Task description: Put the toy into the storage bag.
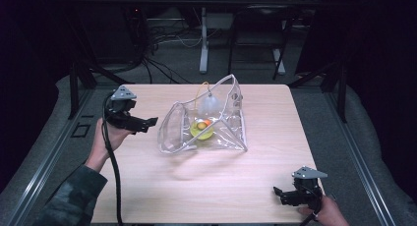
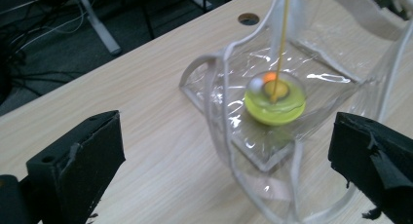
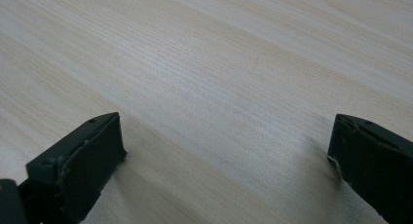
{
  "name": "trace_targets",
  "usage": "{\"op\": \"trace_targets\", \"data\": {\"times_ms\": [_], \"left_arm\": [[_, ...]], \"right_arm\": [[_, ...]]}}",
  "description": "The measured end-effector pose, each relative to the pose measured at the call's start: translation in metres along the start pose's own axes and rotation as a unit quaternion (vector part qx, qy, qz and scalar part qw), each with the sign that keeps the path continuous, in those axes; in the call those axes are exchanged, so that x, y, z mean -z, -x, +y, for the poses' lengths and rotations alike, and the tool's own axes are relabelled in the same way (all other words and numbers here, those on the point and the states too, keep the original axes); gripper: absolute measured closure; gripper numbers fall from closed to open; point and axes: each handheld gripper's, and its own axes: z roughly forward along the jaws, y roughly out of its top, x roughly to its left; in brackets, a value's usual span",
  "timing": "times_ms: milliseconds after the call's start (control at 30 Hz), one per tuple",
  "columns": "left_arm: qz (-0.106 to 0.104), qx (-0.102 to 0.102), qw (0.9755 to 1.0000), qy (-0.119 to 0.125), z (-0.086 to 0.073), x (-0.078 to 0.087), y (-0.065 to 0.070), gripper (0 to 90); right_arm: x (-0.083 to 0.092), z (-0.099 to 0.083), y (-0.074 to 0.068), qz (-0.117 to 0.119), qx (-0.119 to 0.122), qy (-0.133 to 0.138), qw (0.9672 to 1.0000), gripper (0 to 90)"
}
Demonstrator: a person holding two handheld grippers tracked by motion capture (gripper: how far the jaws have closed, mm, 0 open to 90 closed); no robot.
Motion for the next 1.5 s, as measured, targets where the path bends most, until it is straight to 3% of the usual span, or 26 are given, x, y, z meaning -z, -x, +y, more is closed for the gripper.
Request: {"op": "trace_targets", "data": {"times_ms": [200, 467, 767, 900, 1100, 1200, 1333, 1500], "left_arm": [[0.008, 0.022, 0.9997, -0.007, -0.024, 0.004, -0.008, 0.0], [0.016, 0.052, 0.9978, -0.037, -0.06, 0.0, -0.016, 0.0], [0.013, 0.08, 0.995, -0.058, -0.095, -0.009, -0.014, 0.0], [0.023, 0.091, 0.9936, -0.063, -0.109, -0.015, -0.012, 0.0], [0.026, 0.092, 0.9915, -0.088, -0.127, -0.028, -0.009, 0.0], [0.033, 0.08, 0.9901, -0.111, -0.137, -0.037, -0.006, 0.0], [0.028, 0.078, 0.988, -0.131, -0.144, -0.043, -0.005, 0.0], [0.023, 0.075, 0.9892, -0.124, -0.144, -0.044, -0.004, 0.0]], "right_arm": [[0.0, 0.0, 0.0, 0.0, 0.0, 0.0, 1.0, 0.0], [0.0, 0.0, 0.0, 0.0, -0.001, 0.002, 1.0, 0.0], [0.0, 0.0, 0.0, 0.001, -0.001, 0.002, 1.0, 0.0], [0.0, 0.0, 0.0, 0.001, -0.001, 0.002, 1.0, 0.0], [0.0, 0.0, 0.0, 0.001, -0.001, 0.001, 1.0, 0.0], [0.0, 0.0, 0.0, 0.001, 0.0, 0.002, 1.0, 0.0], [0.0, 0.0, 0.0, 0.002, 0.0, 0.002, 1.0, 0.0], [0.0, 0.0, 0.0, 0.002, 0.0, 0.002, 1.0, 0.0]]}}
